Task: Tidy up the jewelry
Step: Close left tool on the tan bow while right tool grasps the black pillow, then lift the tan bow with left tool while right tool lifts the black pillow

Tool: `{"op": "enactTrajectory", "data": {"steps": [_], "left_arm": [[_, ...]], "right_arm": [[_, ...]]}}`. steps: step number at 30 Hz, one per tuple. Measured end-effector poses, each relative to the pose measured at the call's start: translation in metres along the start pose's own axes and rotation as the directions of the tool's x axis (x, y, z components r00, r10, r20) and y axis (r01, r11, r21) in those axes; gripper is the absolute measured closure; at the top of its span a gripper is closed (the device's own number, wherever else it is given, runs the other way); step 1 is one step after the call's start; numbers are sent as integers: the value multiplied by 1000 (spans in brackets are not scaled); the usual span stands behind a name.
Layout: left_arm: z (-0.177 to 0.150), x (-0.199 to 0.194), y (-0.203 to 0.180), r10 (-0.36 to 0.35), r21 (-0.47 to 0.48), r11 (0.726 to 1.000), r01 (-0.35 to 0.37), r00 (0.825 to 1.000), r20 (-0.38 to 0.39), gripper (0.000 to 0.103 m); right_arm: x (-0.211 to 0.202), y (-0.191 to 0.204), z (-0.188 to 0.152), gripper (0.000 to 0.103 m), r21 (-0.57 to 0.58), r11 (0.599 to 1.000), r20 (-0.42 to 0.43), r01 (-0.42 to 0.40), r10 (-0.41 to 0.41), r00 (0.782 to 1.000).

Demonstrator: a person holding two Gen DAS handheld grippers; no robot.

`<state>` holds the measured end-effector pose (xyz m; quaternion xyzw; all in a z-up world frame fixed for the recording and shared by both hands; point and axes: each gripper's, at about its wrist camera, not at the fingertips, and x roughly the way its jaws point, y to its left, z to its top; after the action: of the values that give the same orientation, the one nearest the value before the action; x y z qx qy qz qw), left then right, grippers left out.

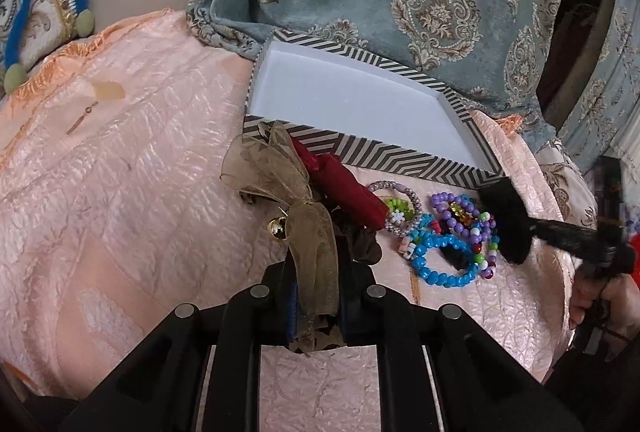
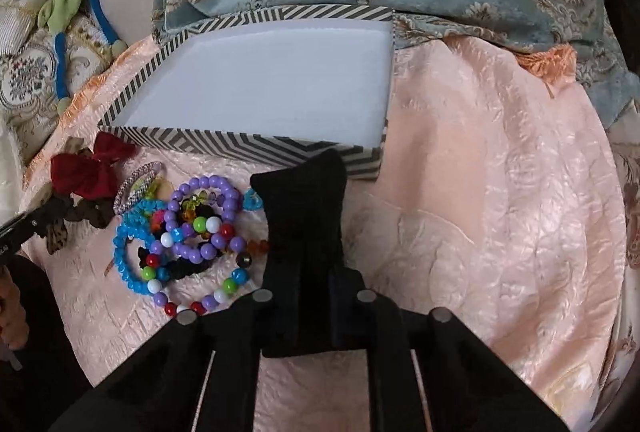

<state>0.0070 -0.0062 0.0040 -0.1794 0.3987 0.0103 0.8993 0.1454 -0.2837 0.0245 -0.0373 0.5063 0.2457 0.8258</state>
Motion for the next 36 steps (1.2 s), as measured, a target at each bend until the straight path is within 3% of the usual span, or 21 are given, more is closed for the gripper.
{"op": "enactTrajectory", "data": {"steps": [2, 7, 13, 16, 22, 30, 36], "left_arm": [[0, -1, 0, 3, -5, 1000, -3, 1000, 3, 103], [1, -14, -4, -30, 6, 1000, 30, 999, 28, 103], [4, -48, -27, -118, 114, 988, 106, 987, 108, 103], [7, -54, -35, -65, 161, 986, 46, 991, 115, 103], [21, -57, -23, -1, 94, 996, -8, 996, 94, 103], [60, -90, -28, 17, 66, 997, -28, 986, 165, 103], [79, -69, -36, 6, 45, 999, -13, 990, 143, 103]], "right_arm": [[-18, -5, -2, 94, 47, 998, 56, -40, 38, 998], [-46, -1, -6, 94, 65, 997, 143, -36, 26, 989], [-50, 14, -5, 94, -1, 1000, 151, -8, 8, 989], [-46, 22, -6, 94, -24, 1000, 133, 5, -2, 991], [-52, 37, -9, 94, -64, 998, 138, 10, -1, 990], [-60, 41, -5, 94, -41, 999, 148, 16, -9, 989], [-59, 52, -2, 94, -36, 999, 132, 18, -13, 991]]}}
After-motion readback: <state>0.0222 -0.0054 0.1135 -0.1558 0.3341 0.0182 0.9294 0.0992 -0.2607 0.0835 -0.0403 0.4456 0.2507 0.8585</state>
